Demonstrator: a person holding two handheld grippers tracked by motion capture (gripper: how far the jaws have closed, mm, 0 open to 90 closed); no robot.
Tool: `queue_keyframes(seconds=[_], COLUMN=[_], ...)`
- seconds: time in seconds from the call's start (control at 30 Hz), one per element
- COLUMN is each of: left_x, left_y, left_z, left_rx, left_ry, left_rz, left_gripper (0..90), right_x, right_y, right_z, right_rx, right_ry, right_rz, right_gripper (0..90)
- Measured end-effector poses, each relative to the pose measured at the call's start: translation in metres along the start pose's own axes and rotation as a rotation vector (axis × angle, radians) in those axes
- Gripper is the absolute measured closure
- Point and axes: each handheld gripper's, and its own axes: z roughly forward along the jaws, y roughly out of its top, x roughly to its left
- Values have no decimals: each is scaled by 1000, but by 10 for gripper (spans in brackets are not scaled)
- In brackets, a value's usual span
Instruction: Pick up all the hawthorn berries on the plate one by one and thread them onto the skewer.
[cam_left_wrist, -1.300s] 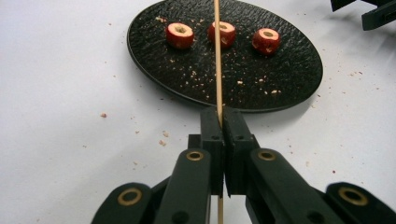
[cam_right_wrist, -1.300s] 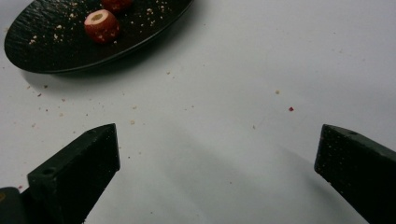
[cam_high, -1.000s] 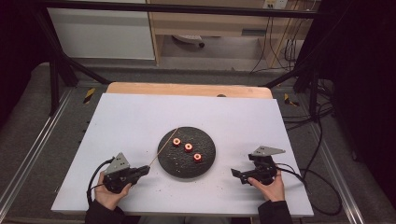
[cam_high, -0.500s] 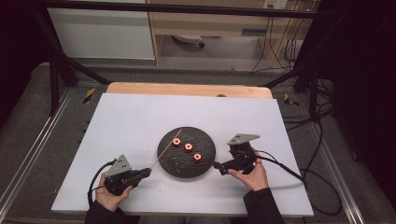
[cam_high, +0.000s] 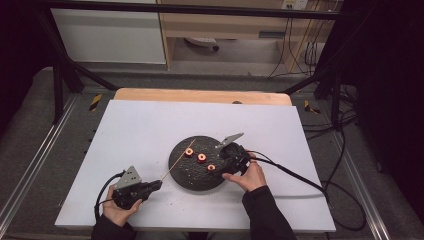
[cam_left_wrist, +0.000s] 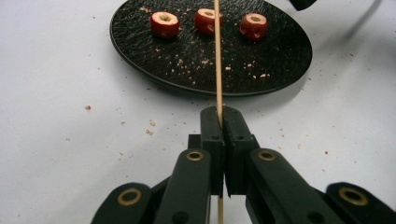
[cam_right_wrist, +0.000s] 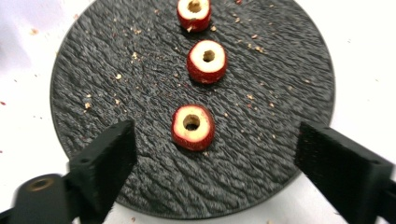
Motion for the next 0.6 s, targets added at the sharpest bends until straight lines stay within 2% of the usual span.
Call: queue_keyframes(seconds=[0.17, 0.3, 0.6], left_x=[0, 0, 0], left_y=[0, 0, 0], left_z=[0, 0, 1], left_rx=[4, 5, 6], left_ry=[4, 6, 12], left_rz=[6, 5, 10], left_gripper=[877, 877, 877], right_x=[0, 1, 0], right_y=[11, 17, 20], right_z=[11, 18, 30], right_rx=[87, 134, 183], right_ry=[26, 32, 78], right_rz=[-34, -31, 26], right_gripper=[248, 322, 483])
